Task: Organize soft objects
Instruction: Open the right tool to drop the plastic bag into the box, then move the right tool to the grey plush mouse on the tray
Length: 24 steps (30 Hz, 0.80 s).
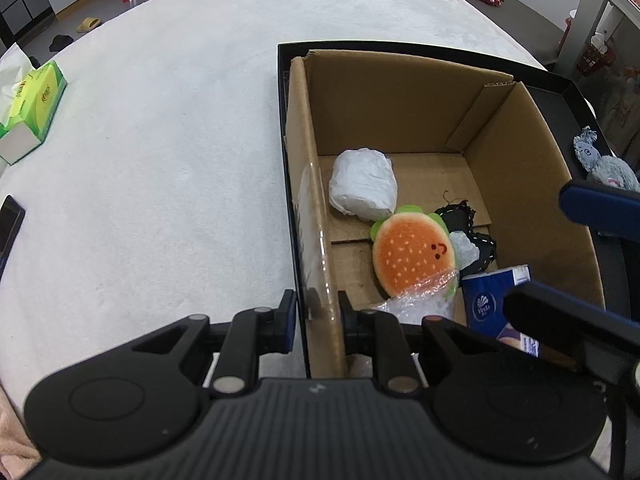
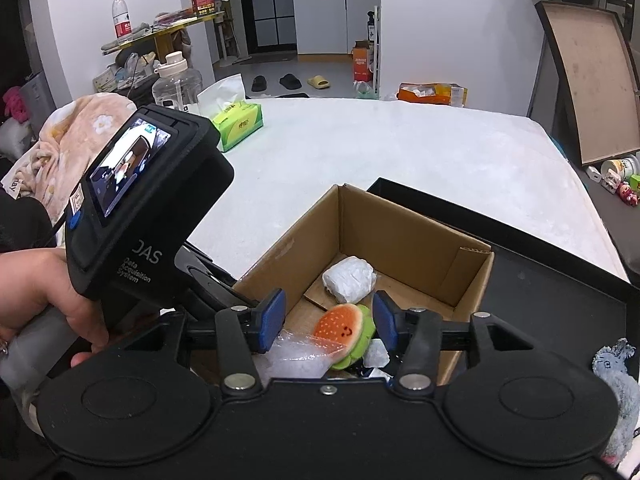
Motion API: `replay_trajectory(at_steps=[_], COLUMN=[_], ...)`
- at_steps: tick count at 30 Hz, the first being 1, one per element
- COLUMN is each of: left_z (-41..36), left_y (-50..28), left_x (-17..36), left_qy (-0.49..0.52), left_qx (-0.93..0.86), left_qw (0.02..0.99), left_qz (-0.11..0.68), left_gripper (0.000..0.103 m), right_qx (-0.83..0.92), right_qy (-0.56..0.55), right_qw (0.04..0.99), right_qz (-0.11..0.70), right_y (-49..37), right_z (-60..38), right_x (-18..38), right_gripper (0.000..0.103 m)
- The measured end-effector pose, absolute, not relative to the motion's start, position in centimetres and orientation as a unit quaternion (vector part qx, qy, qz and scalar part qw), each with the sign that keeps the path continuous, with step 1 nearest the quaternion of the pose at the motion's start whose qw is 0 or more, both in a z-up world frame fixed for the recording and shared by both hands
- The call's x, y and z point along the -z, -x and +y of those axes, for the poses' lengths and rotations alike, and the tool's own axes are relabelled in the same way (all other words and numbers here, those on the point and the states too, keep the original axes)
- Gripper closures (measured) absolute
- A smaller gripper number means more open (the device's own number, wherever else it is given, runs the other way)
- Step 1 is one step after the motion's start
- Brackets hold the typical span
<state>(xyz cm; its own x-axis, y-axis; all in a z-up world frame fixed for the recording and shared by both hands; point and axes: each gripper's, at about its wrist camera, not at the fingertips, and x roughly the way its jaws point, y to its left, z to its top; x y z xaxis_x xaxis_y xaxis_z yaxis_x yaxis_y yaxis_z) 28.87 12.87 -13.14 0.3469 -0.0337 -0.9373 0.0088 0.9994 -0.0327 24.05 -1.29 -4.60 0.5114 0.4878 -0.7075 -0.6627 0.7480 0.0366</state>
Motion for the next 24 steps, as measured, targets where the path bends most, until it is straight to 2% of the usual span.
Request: replay_trajectory(at_steps=[2, 24], left_z=[12.9, 12.9], left_y=[-28.9, -28.9], left_x=[13.2, 13.1], left_qy=[0.012, 0.011], left_qx=[0.014, 0.013], left_qw=[0.820, 0.821], left_qz=[0.571, 0.571], left_gripper=[0.085, 0.085], right_qx=[-0.332, -0.272], right_qy=[0.125, 0.119], right_qw=[0.862, 0.888], right_qz=[0.362, 0.350], right_y=[-24.0, -24.5], right_z=[-1.3, -6.7], right_x=[4.5, 2.3], right_gripper=[0.049, 0.049])
